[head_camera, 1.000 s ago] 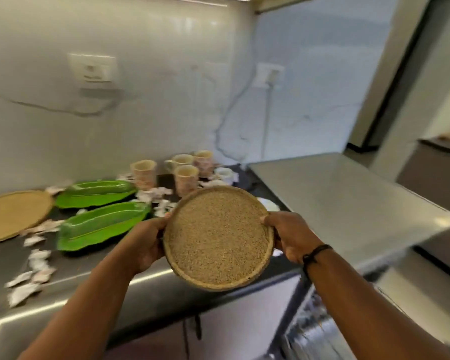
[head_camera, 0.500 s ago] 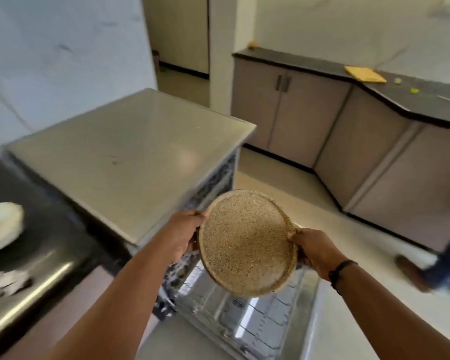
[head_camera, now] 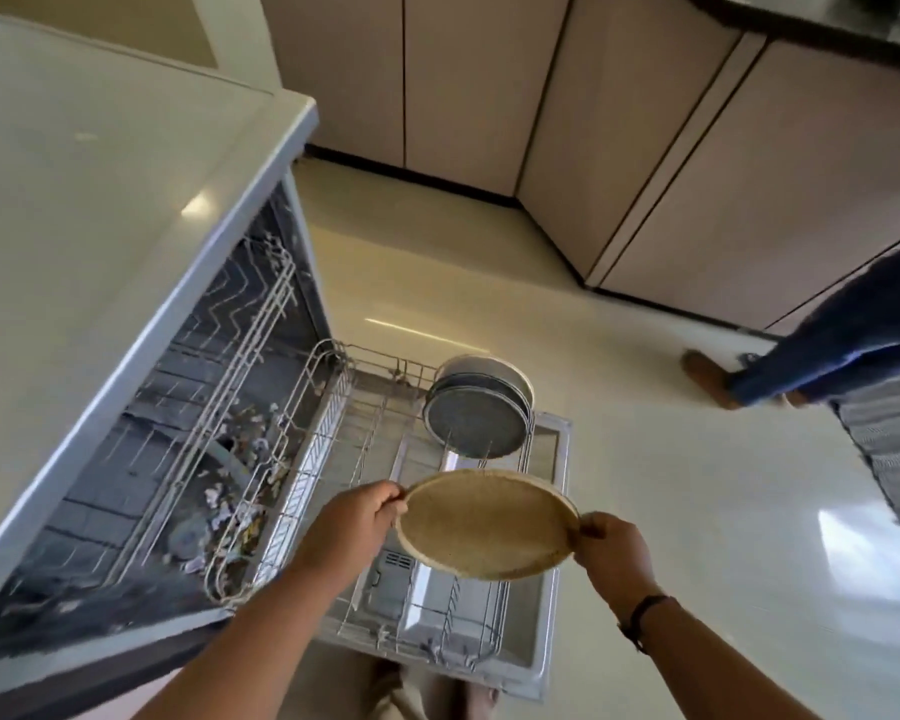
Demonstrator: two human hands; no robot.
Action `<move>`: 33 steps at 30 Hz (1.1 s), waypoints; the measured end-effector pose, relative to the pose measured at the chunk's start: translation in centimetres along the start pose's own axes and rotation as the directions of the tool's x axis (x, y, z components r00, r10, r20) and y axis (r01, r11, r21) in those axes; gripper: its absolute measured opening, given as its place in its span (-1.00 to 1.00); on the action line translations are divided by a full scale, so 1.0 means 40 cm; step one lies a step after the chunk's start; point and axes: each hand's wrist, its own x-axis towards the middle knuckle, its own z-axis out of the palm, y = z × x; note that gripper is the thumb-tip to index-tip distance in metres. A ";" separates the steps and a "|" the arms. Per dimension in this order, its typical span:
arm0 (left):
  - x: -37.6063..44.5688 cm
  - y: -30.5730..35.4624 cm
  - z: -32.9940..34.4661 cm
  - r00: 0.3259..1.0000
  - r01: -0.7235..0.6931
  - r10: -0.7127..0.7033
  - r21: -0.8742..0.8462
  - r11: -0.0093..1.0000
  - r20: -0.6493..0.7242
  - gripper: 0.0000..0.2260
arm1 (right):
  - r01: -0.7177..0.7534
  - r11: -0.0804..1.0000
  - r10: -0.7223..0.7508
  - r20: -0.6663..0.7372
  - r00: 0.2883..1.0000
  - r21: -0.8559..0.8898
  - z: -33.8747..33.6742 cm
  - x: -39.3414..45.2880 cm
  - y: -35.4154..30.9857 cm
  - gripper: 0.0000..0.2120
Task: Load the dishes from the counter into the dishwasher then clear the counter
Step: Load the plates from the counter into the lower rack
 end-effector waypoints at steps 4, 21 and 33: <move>0.119 -0.048 0.004 0.994 -0.080 0.072 0.103 0.991 0.080 -0.94 | 0.058 0.980 -0.063 -0.019 0.998 -0.190 0.040 0.080 -0.001 -0.78; 0.670 -0.164 0.203 0.996 0.012 -0.008 0.045 0.999 -0.093 -0.82 | 0.297 0.872 -0.330 -0.021 0.944 -0.389 0.183 0.657 0.016 -0.90; 0.718 -0.220 0.242 0.996 -0.043 0.047 0.058 0.997 -0.078 -0.86 | 0.313 0.834 -0.351 -0.001 0.936 -0.455 0.235 0.707 0.068 -0.85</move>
